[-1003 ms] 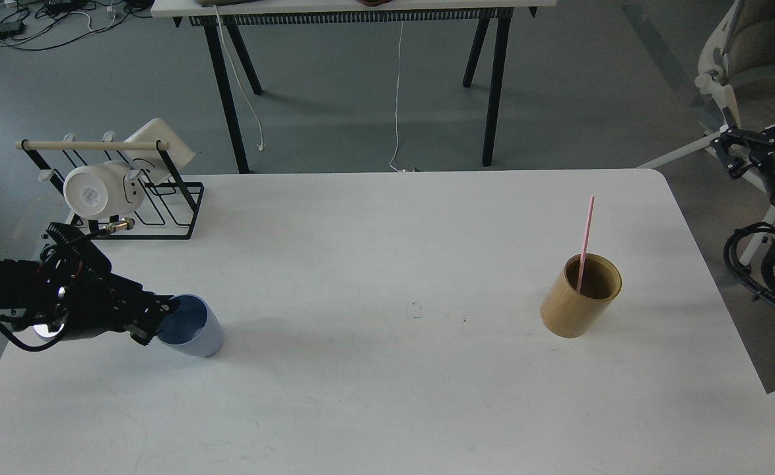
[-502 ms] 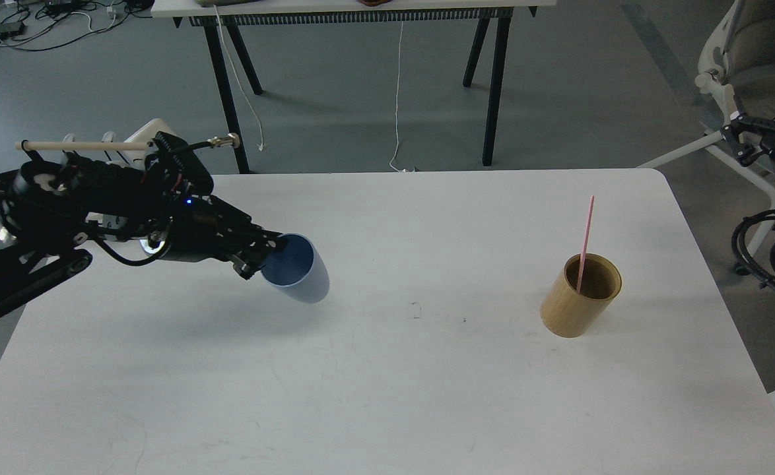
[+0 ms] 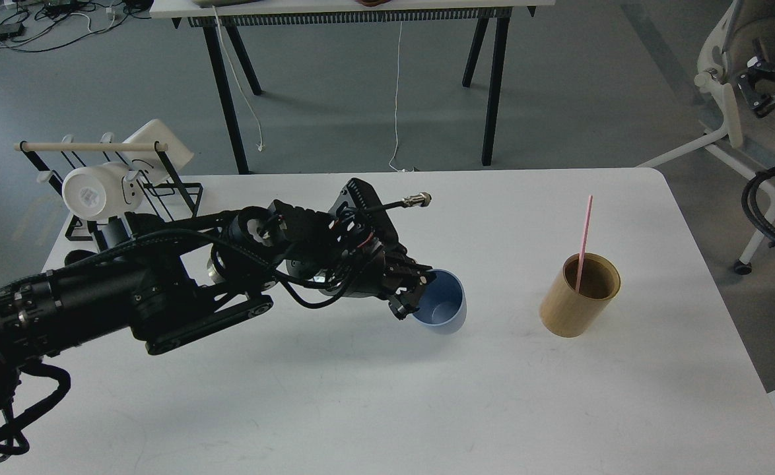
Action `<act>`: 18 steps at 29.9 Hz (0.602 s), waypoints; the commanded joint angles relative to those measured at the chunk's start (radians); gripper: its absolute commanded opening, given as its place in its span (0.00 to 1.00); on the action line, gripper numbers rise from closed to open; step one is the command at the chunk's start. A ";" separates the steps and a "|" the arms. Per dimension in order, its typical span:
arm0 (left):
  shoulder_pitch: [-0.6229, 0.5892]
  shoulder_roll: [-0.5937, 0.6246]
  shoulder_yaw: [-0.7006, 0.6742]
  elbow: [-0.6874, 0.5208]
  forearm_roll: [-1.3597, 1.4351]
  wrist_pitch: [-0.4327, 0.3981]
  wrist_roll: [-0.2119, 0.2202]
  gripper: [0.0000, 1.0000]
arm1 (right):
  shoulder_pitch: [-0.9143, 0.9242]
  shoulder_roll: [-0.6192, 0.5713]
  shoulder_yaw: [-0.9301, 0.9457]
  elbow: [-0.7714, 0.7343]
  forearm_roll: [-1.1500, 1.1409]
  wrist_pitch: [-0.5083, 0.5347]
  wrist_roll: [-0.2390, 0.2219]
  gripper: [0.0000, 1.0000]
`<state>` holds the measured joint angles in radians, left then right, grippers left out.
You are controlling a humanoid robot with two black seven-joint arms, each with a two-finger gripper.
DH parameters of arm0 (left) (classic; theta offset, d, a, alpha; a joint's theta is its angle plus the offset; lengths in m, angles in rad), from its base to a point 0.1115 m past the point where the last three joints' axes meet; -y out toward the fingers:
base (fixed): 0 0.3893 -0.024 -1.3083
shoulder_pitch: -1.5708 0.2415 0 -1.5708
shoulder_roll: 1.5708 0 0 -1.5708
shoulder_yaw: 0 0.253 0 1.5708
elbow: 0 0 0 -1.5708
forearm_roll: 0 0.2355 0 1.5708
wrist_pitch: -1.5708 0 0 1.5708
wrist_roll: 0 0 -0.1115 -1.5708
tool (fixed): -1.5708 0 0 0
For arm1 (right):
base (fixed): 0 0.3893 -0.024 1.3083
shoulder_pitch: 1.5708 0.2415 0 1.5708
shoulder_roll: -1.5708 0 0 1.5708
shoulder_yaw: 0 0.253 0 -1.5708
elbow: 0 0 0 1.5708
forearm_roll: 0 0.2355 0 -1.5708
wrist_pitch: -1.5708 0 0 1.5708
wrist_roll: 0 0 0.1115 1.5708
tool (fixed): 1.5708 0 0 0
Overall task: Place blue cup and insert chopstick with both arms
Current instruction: 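Carry the blue cup with the left gripper toward the tan cup and set it down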
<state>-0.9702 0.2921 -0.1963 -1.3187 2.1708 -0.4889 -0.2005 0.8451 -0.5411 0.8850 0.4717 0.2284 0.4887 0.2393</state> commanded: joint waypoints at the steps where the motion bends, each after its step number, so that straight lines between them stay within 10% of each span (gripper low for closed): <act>1: 0.002 -0.019 0.009 0.018 0.003 0.000 0.001 0.04 | -0.009 0.006 0.000 0.005 0.000 0.000 0.000 0.99; 18: 0.045 -0.007 -0.003 0.064 -0.006 0.000 -0.004 0.20 | -0.035 0.004 0.002 0.002 0.000 0.000 0.002 0.99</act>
<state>-0.9241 0.2842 -0.1955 -1.2548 2.1651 -0.4888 -0.2078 0.8117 -0.5391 0.8879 0.4741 0.2285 0.4887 0.2408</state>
